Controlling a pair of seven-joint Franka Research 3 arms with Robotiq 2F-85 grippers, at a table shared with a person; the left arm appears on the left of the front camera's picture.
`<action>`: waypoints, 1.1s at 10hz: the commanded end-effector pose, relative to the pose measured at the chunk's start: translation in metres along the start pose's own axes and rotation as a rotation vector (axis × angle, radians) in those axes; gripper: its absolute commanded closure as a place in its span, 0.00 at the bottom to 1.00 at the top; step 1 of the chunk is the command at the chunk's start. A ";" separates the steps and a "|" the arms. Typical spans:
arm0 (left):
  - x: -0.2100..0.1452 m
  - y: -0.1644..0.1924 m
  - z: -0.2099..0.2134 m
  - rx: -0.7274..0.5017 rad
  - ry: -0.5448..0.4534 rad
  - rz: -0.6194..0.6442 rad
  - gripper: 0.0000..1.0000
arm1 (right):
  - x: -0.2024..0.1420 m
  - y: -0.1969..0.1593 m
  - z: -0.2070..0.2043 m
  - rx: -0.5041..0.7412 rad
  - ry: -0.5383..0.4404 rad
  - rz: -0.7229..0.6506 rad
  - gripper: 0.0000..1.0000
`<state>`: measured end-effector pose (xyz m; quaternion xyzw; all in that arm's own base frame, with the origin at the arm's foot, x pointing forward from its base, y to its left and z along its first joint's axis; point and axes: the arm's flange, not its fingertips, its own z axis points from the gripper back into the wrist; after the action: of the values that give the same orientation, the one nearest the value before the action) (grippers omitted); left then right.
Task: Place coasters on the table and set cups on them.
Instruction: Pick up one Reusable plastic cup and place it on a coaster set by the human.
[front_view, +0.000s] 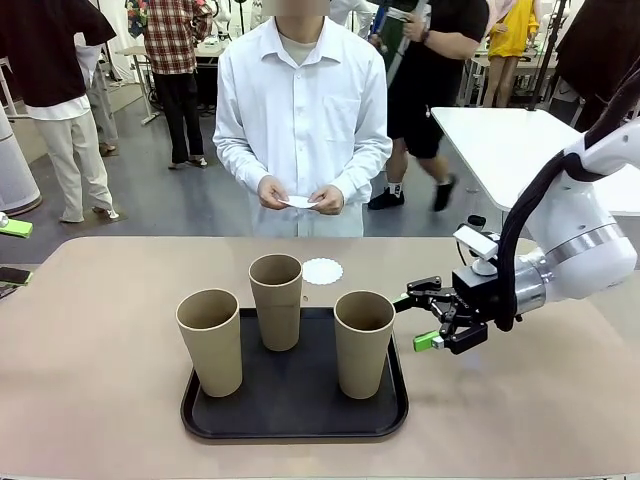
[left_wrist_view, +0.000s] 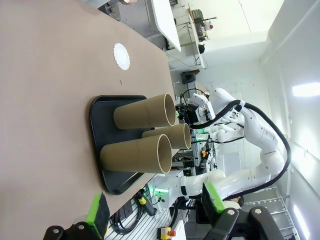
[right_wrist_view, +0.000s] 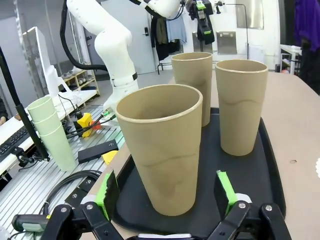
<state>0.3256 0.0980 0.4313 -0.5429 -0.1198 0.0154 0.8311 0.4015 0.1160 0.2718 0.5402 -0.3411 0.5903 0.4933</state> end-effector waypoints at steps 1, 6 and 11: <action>0.002 0.000 0.001 -0.020 -0.015 -0.013 0.00 | -0.005 -0.014 -0.013 -0.014 -0.004 0.014 0.00; 0.002 0.000 0.001 -0.020 -0.015 -0.013 0.00 | -0.018 -0.026 -0.029 0.005 0.017 0.036 0.00; 0.002 0.000 0.001 -0.020 -0.015 -0.013 0.00 | -0.021 -0.033 -0.042 0.026 0.030 0.035 0.00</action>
<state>0.3256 0.0981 0.4313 -0.5428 -0.1198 0.0155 0.8311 0.4135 0.1486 0.2451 0.5401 -0.3209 0.6119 0.4806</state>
